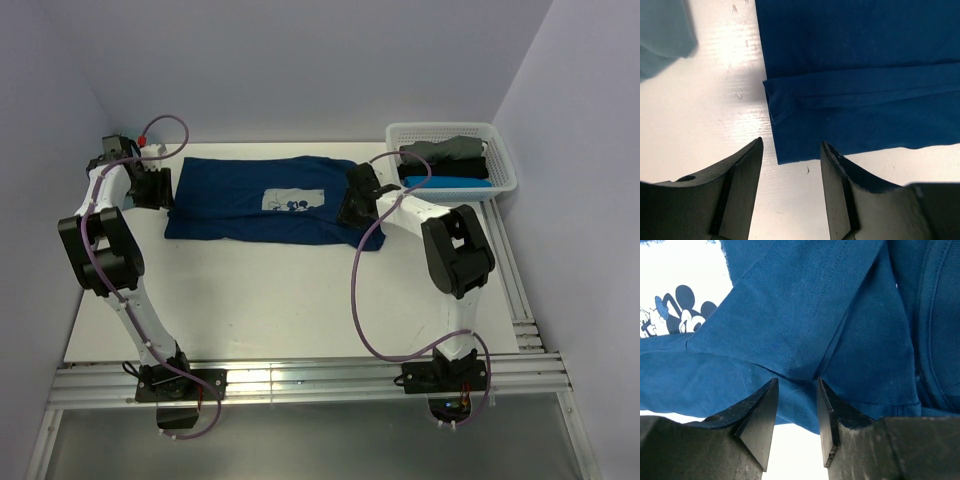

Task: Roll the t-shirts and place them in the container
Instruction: Fold the tshirt

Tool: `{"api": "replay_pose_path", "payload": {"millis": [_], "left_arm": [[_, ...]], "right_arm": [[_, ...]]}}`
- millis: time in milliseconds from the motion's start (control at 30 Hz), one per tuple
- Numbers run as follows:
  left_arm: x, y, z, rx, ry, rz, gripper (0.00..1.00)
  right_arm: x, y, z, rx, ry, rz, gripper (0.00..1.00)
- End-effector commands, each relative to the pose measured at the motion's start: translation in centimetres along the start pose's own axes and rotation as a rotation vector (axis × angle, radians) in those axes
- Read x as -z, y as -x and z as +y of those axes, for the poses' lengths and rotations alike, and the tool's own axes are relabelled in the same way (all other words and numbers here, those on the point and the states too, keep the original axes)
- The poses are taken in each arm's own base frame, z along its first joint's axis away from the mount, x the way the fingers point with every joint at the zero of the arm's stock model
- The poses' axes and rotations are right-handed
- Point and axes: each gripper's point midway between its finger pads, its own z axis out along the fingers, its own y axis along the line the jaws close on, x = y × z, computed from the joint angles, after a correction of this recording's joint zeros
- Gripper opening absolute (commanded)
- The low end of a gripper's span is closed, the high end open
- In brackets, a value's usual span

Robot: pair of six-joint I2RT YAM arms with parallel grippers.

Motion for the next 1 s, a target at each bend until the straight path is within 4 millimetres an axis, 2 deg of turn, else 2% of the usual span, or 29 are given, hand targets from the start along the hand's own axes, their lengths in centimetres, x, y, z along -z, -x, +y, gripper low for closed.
{"api": "replay_pose_path", "payload": {"millis": [0, 267, 467, 567, 633, 700, 800, 833, 900, 933, 967], "left_arm": [[2.0, 1.2, 0.0, -0.033, 0.013, -0.055, 0.54], [1.4, 0.7, 0.0, -0.035, 0.007, -0.038, 0.54], [1.2, 0.5, 0.0, -0.033, 0.007, -0.032, 0.52], [1.1, 0.5, 0.0, -0.033, 0.007, -0.031, 0.52], [1.0, 0.3, 0.1, -0.03, 0.005, -0.027, 0.52], [0.9, 0.3, 0.1, -0.031, 0.004, -0.024, 0.52], [0.7, 0.1, 0.0, -0.031, 0.003, -0.019, 0.52], [0.7, 0.2, 0.1, -0.033, 0.005, -0.02, 0.52], [0.6, 0.0, 0.1, -0.035, 0.005, -0.016, 0.52], [0.6, 0.0, 0.2, -0.033, 0.004, -0.015, 0.52], [0.5, 0.0, 0.1, -0.033, 0.003, -0.012, 0.52]], "right_arm": [[-0.1, 0.9, 0.1, -0.016, 0.0, -0.04, 0.45], [-1.1, 0.4, -0.2, -0.024, -0.01, -0.024, 0.46], [-1.6, 0.5, -0.3, -0.024, -0.02, -0.025, 0.43], [-1.5, 1.1, 0.1, -0.021, -0.017, -0.037, 0.32], [-1.4, 1.4, 0.4, -0.018, -0.016, -0.04, 0.17], [-1.1, 2.3, 0.9, -0.014, -0.012, -0.052, 0.09], [-0.6, 3.5, 1.7, 0.003, -0.007, -0.069, 0.05], [-0.3, 4.6, 2.6, 0.005, 0.008, -0.089, 0.04], [-0.4, 5.2, 2.9, 0.022, 0.004, -0.084, 0.03], [0.1, 6.8, 4.0, 0.022, 0.023, -0.116, 0.04], [-0.5, 6.8, 4.1, 0.03, 0.013, -0.102, 0.04]]}}
